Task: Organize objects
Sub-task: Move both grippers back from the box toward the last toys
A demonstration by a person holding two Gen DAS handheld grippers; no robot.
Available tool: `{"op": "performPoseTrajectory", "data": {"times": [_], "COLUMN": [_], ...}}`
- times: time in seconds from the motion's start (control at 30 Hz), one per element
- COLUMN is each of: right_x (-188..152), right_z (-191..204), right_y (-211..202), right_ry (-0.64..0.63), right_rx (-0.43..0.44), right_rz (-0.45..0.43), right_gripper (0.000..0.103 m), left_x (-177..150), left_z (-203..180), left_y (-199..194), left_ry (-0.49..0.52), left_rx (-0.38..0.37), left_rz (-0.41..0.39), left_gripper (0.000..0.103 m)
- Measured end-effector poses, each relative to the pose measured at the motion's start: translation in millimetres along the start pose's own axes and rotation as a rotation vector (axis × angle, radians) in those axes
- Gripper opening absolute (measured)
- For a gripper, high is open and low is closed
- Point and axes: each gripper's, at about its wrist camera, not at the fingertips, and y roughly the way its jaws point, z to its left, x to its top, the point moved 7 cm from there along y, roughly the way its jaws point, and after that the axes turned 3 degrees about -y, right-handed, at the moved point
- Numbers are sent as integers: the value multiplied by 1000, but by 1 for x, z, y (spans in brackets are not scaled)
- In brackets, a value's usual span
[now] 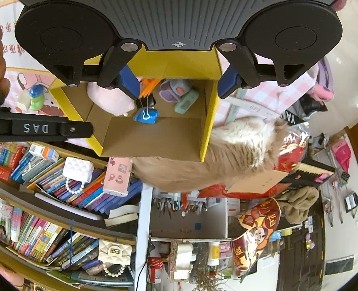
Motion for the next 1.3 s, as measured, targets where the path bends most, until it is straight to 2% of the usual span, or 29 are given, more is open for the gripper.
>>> {"op": "performPoseTrajectory", "data": {"times": [0.53, 0.7, 0.83, 1.3], "right_x": [-80, -103, -121, -155], "right_z": [30, 38, 42, 59], "right_y": [-51, -68, -76, -96], "right_ry": [34, 49, 58, 86], "right_rx": [-110, -139, -162, -194], "right_rz": [89, 104, 131, 160], "right_gripper": [51, 51, 52, 54], "left_x": [-51, -65, -77, -101], "left_z": [26, 31, 35, 25], "left_y": [-41, -50, -58, -77], "left_ry": [1, -10, -28, 55], "left_rx": [-42, -16, -31, -88], "left_rz": [76, 102, 125, 165], "left_gripper": [81, 81, 81, 81]}}
